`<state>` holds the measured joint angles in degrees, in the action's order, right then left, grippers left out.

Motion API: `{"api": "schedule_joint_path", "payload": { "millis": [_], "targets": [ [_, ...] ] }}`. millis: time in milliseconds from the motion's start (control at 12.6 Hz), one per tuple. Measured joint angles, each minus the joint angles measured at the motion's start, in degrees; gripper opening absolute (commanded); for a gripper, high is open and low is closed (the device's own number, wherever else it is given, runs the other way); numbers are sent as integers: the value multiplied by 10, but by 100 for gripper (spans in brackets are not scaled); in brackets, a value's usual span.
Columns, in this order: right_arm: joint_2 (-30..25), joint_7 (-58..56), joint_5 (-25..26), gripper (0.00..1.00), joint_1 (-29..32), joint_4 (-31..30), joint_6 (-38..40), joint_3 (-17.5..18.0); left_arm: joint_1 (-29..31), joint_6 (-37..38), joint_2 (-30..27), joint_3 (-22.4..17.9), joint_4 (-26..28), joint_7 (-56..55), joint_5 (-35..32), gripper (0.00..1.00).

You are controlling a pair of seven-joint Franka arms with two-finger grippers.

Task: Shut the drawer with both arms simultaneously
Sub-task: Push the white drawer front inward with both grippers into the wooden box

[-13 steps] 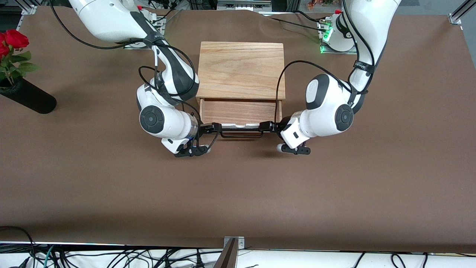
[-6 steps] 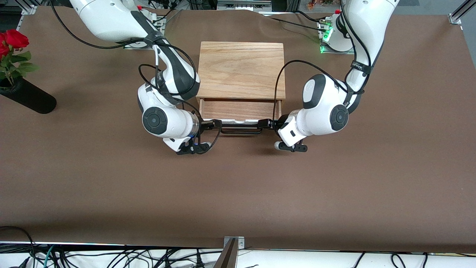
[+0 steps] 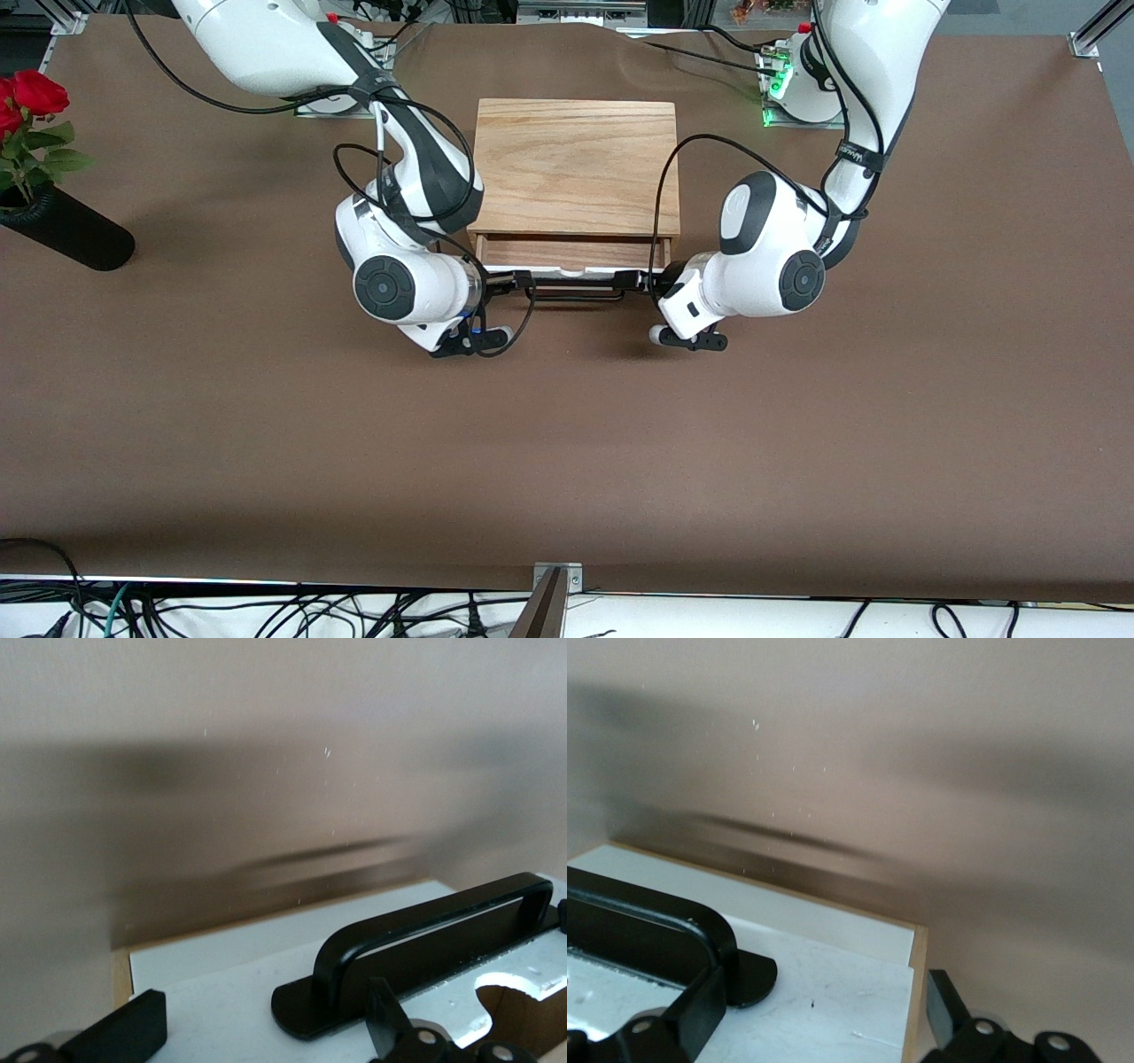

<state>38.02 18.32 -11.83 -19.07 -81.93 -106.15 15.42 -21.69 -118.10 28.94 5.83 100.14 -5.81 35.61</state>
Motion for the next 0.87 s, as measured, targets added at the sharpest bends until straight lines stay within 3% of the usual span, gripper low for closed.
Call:
{"api": "schedule_joint_path", "payload": {
  "millis": [871],
  "targets": [
    [1, 0, -22, 100, -5, 1, 111, 0, 15, 20, -45, 30, 68, 2, 0, 100]
  ]
}}
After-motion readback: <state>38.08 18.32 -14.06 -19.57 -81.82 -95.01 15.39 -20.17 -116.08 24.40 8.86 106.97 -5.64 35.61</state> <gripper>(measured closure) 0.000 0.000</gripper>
